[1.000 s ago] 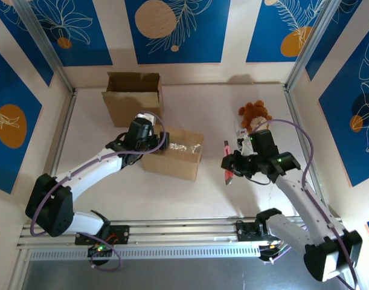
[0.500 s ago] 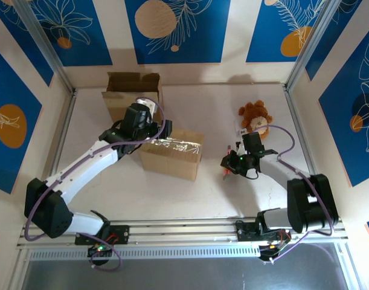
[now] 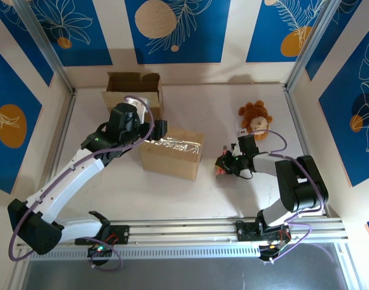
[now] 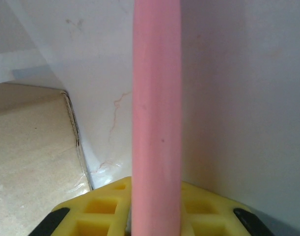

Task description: Unpack the express box

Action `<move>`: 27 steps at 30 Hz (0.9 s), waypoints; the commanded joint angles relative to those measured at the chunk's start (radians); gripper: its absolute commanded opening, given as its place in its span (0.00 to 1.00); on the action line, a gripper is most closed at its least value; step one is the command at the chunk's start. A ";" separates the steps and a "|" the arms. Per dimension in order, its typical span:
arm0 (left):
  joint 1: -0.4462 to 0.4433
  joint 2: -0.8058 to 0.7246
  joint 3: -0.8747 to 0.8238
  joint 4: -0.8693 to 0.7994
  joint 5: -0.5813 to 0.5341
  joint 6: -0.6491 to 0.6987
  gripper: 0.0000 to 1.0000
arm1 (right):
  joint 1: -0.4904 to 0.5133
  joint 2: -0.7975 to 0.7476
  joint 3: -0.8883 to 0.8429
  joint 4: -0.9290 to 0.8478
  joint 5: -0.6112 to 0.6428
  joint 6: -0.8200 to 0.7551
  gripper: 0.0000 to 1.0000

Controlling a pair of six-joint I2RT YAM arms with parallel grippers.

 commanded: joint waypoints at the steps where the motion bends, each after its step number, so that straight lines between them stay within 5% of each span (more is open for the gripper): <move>1: -0.003 -0.034 0.016 -0.050 0.035 -0.014 1.00 | 0.015 0.091 -0.030 0.093 0.011 0.041 0.00; 9: -0.003 -0.114 0.006 -0.118 0.043 -0.037 1.00 | 0.037 0.068 -0.028 -0.014 0.084 0.049 0.00; 16: -0.003 -0.187 -0.002 -0.226 0.054 -0.072 1.00 | 0.053 -0.008 -0.011 -0.179 0.162 0.096 0.36; 22: -0.002 -0.259 -0.092 -0.357 0.086 -0.158 1.00 | 0.061 -0.112 0.012 -0.312 0.171 0.135 0.55; 25: -0.003 -0.304 -0.197 -0.403 0.102 -0.223 0.83 | 0.078 -0.232 0.080 -0.452 0.207 0.110 0.65; 27: -0.003 -0.327 -0.281 -0.410 0.118 -0.271 0.50 | 0.083 -0.327 0.154 -0.559 0.250 0.071 0.76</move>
